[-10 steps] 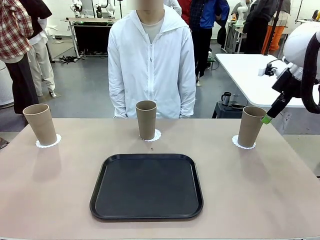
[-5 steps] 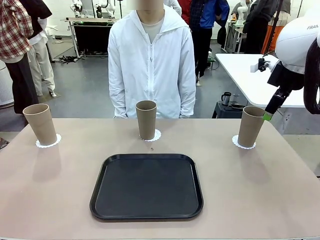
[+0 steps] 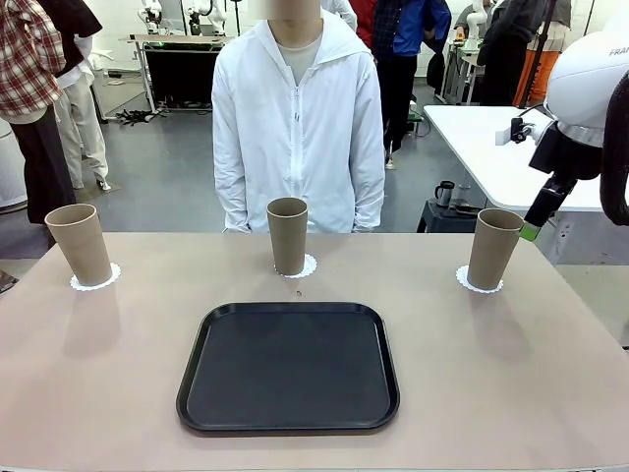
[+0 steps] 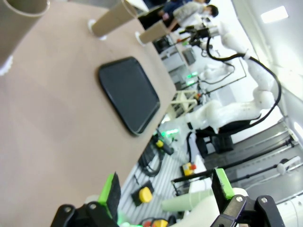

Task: Place coasters on the table and set cups on them.
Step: Take one Reusable plastic cup from the Flat Tray and place it on a coaster set by the human.

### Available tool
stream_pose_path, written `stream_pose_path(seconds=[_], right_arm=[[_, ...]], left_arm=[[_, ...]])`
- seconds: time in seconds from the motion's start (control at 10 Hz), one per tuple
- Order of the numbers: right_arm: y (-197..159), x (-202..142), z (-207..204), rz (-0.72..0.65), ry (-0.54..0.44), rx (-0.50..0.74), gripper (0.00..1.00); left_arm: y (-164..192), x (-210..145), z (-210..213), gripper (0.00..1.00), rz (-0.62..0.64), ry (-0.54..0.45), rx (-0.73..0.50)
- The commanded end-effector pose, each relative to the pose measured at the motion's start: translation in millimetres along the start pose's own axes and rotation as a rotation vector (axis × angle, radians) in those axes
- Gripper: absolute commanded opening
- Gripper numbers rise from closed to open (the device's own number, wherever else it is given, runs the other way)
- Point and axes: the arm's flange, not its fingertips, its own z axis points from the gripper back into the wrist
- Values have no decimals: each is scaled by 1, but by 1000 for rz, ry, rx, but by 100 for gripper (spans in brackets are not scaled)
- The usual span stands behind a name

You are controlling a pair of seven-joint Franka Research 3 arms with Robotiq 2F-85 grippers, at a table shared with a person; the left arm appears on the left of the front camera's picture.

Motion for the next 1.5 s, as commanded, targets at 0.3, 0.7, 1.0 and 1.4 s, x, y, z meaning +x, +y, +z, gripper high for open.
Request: stream_pose_path(seconds=[0.3, 0.7, 1.0, 1.4], right_arm=[[0, 2, 0, 1, -5, -17, 100], [0, 2, 0, 1, -5, -17, 100], [0, 2, 0, 1, -5, -17, 100], [-14, -54, 15, -232, -194, 152, 100]], left_arm=[[-1, 0, 0, 100, 7, -11, 8], [-1, 0, 0, 100, 7, -11, 8], [-1, 0, 0, 100, 7, -11, 8], [-1, 0, 0, 100, 7, -11, 8]])
